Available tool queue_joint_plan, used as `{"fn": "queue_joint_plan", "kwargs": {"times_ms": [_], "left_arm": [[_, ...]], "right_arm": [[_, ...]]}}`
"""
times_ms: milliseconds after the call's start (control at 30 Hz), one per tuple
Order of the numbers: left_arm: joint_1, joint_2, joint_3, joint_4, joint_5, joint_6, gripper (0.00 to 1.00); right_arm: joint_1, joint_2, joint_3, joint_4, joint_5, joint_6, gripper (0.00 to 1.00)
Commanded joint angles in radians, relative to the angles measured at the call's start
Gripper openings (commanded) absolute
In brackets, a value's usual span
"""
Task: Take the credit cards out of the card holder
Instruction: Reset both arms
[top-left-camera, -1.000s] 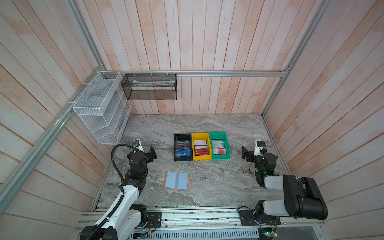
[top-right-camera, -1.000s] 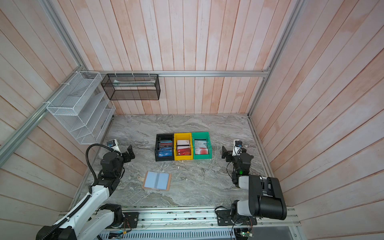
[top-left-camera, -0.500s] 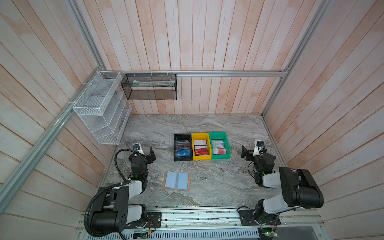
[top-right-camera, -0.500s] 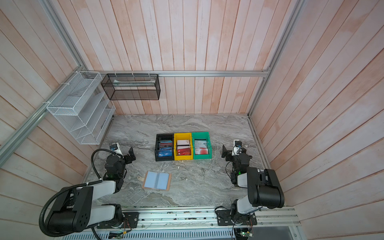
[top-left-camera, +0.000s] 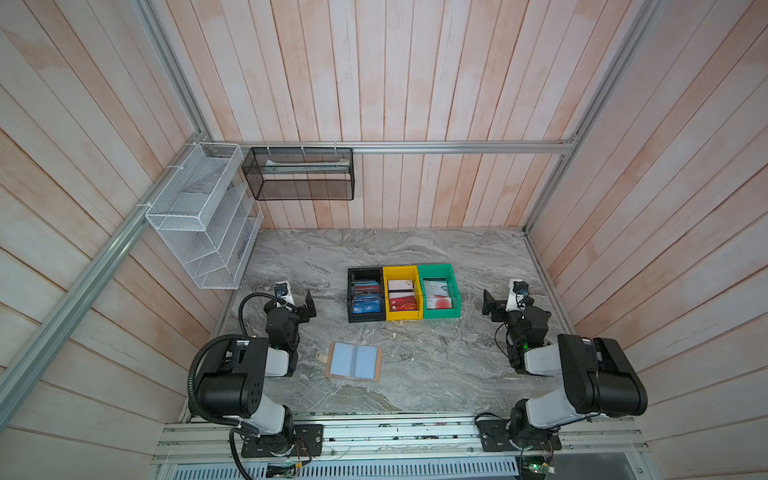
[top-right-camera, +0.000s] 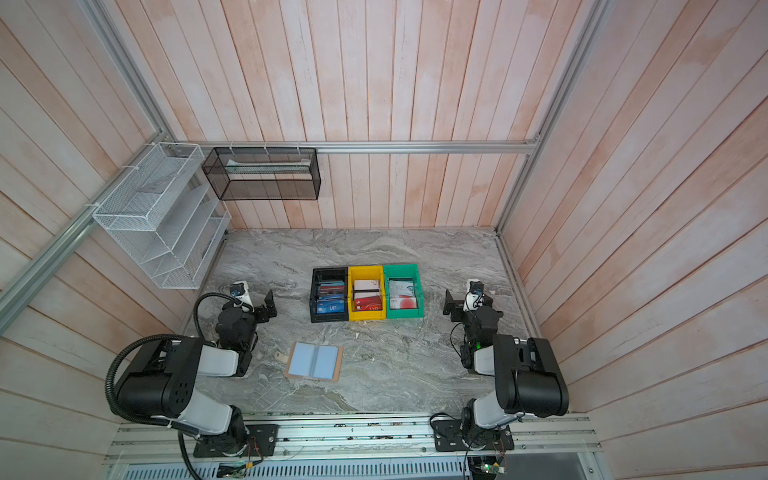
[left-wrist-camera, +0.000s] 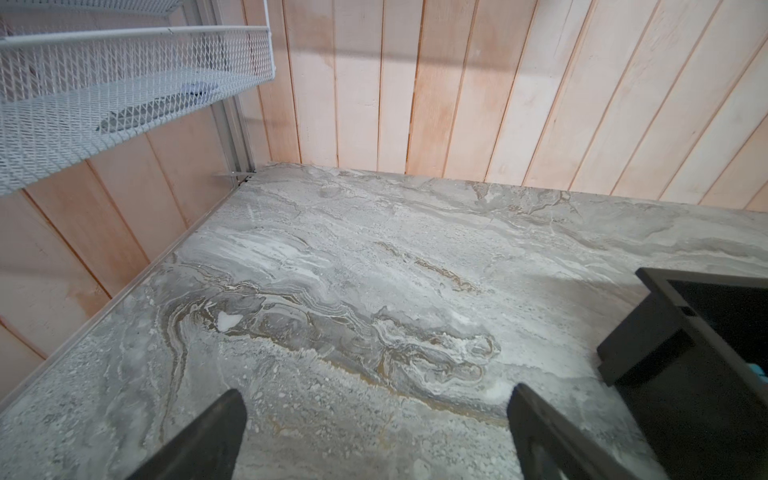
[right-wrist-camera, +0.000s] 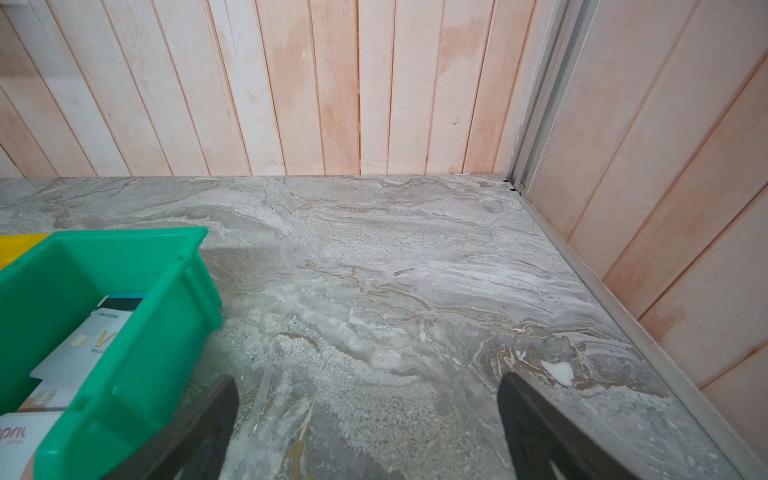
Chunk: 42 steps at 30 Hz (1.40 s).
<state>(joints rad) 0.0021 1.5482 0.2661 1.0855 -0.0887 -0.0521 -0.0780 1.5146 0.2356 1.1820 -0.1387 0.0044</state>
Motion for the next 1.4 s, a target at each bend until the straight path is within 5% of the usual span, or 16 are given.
{"fn": "queue_joint_plan", "kwargs": {"times_ms": [0, 1367], "left_arm": [[0.006, -0.009, 0.019, 0.024, 0.014, 0.017, 1.00], [0.006, -0.007, 0.018, 0.033, 0.014, 0.018, 1.00]], "right_arm": [[0.006, 0.001, 0.009, 0.019, 0.010, 0.004, 0.98], [0.006, 0.001, 0.007, 0.019, 0.012, 0.004, 0.98]]}}
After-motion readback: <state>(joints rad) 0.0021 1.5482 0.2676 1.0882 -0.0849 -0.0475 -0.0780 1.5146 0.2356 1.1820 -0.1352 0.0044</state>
